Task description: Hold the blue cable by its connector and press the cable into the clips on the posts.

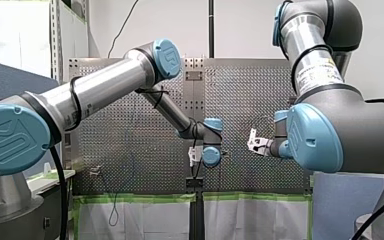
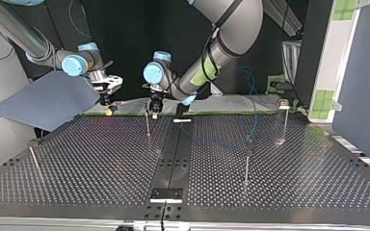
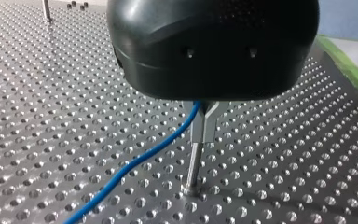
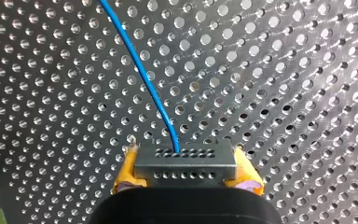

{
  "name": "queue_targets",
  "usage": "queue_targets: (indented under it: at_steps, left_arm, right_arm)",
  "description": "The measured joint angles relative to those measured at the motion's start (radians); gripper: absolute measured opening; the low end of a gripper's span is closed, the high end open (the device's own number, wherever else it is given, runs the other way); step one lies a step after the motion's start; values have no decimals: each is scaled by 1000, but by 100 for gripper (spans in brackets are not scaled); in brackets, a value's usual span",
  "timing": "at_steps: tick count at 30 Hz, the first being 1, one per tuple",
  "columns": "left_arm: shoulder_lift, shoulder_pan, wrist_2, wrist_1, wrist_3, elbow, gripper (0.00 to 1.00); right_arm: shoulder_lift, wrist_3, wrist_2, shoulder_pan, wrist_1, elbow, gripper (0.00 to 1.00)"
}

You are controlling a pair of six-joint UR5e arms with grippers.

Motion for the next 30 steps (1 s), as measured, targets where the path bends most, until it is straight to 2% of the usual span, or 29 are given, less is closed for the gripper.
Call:
queue_targets:
  at_steps: [6,11,22,30]
  left_arm:
    - [0,16,4,-2,0,2,0]
    - [0,27,16,-5,0,11,0]
    - [0,38,30,-35,0,64,0]
    - [0,49,26,-52,2,73,0]
  right_arm:
    - [5,3,2,0,0,-18,0]
    - [26,3,3,0,2,-46,0]
    - [42,13,5,-1,8,-98,0]
    - [44,16,13,-3,7,-109,0]
